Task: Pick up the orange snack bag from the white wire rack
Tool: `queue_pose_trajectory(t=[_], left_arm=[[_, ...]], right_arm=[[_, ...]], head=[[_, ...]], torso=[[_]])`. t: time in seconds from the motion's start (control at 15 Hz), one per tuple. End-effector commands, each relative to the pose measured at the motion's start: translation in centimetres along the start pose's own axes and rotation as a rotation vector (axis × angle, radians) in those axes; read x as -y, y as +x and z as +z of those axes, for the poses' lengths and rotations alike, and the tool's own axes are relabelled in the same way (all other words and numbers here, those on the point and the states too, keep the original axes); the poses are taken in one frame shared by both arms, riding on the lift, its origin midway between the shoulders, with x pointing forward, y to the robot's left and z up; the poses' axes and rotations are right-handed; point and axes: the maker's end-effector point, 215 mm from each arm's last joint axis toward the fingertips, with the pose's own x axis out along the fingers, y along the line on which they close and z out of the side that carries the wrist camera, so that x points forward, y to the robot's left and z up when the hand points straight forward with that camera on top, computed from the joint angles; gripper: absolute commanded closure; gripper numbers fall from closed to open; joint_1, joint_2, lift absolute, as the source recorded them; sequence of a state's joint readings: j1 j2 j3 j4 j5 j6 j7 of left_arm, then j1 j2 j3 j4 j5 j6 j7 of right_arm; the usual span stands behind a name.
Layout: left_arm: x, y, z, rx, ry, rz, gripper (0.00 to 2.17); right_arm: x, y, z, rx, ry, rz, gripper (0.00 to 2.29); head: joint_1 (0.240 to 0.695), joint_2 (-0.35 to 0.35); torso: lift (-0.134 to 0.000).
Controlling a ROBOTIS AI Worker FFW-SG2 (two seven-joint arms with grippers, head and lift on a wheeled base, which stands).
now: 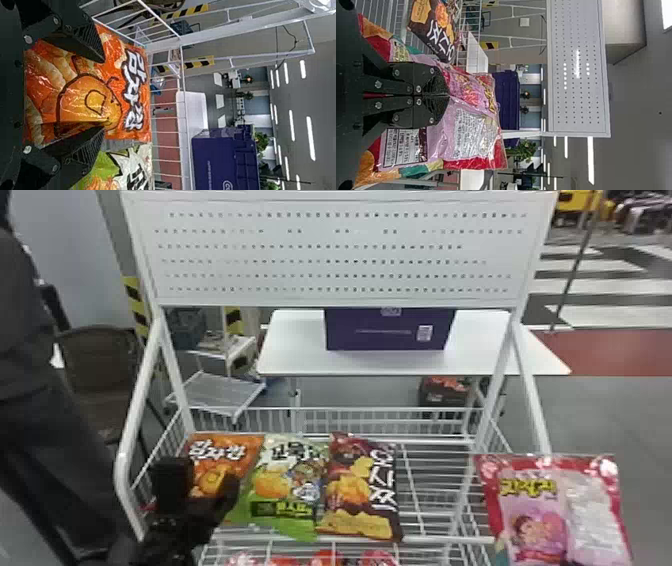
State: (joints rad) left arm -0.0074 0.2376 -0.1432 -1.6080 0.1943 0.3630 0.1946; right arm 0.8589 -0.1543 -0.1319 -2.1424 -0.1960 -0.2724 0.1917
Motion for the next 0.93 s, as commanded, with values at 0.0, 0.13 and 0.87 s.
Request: queue_pose_trajectory(t=[0.0, 0.13, 0.87], left_arm=[[-0.1, 0.1, -0.2, -0.011, 0.003, 0.007, 1.28], [0.2, 0.0, -0.3, -0.010, 0.011, 0.006, 1.79], [0.2, -6.2, 4.7, 0.209, -0.063, 0.064, 1.89]], right_arm=[[0.2, 0.0, -0.2, -0.004, -0.001, -0.004, 2.25], [0.4, 0.1, -0.3, -0.005, 0.000, -0.006, 2.25], [0.8, 0.1, -0.7, -0.008, 0.005, -0.013, 2.25]], head=[[0.499, 0.000], [0.499, 0.000], [0.499, 0.000]], torso=[[0.000], [0.000], [0.000]])
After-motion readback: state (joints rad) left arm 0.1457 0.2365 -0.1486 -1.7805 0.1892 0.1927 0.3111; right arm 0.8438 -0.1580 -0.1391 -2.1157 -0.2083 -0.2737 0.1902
